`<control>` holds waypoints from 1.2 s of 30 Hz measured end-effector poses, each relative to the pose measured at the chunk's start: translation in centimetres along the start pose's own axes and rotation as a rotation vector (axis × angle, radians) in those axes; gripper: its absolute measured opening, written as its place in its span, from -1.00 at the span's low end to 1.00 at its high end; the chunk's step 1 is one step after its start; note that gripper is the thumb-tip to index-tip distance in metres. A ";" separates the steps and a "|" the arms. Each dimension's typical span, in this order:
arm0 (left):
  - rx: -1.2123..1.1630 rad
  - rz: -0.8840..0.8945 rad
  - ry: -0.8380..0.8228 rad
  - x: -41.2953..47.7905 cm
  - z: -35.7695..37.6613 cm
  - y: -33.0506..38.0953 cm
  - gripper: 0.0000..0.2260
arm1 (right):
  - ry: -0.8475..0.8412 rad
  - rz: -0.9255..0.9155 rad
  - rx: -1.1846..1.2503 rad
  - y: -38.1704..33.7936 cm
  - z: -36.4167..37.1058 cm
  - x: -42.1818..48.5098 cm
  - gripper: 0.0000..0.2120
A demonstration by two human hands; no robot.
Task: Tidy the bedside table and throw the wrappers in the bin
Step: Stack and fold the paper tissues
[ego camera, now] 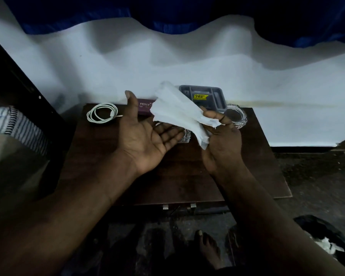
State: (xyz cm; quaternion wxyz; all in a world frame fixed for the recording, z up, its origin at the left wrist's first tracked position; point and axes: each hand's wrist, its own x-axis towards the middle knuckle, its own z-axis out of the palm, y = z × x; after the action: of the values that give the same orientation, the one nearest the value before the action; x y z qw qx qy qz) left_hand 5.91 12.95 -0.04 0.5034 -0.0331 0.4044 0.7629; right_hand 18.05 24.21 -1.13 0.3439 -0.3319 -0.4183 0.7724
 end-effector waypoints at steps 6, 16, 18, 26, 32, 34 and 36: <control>-0.082 0.056 -0.103 -0.6 1.7 -0.8 -0.42 | -0.105 -0.362 -0.265 1.2 1.6 -1.3 -0.52; -0.050 0.082 -0.085 0.0 1.1 1.7 -0.55 | -0.285 -0.152 -0.077 -0.3 0.6 -1.0 -0.77; -0.005 0.114 -0.063 0.2 1.0 1.6 -0.33 | -0.233 -0.079 -0.167 -0.7 0.7 -1.0 -0.79; 0.239 -0.013 -0.226 -0.4 1.4 0.3 -0.84 | -0.243 -0.209 -0.574 0.4 1.0 -1.1 -0.67; 0.329 0.068 -0.157 0.3 1.4 -0.8 -0.75 | -0.215 -0.269 -0.711 0.8 0.5 -0.9 -0.71; 0.410 0.160 -0.138 0.5 1.2 -0.9 -0.79 | -0.202 -0.293 -0.746 1.0 0.3 -0.8 -0.72; 0.493 0.224 -0.141 0.4 0.7 -0.8 -0.77 | -0.195 -0.308 -0.763 1.1 0.0 -0.7 -0.70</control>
State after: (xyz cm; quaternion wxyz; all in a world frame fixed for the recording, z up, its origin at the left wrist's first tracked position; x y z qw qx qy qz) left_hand 6.60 13.90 -0.22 0.4358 0.1882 0.5429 0.6928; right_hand 18.10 23.18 -1.95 0.2664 -0.2946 -0.7495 0.5296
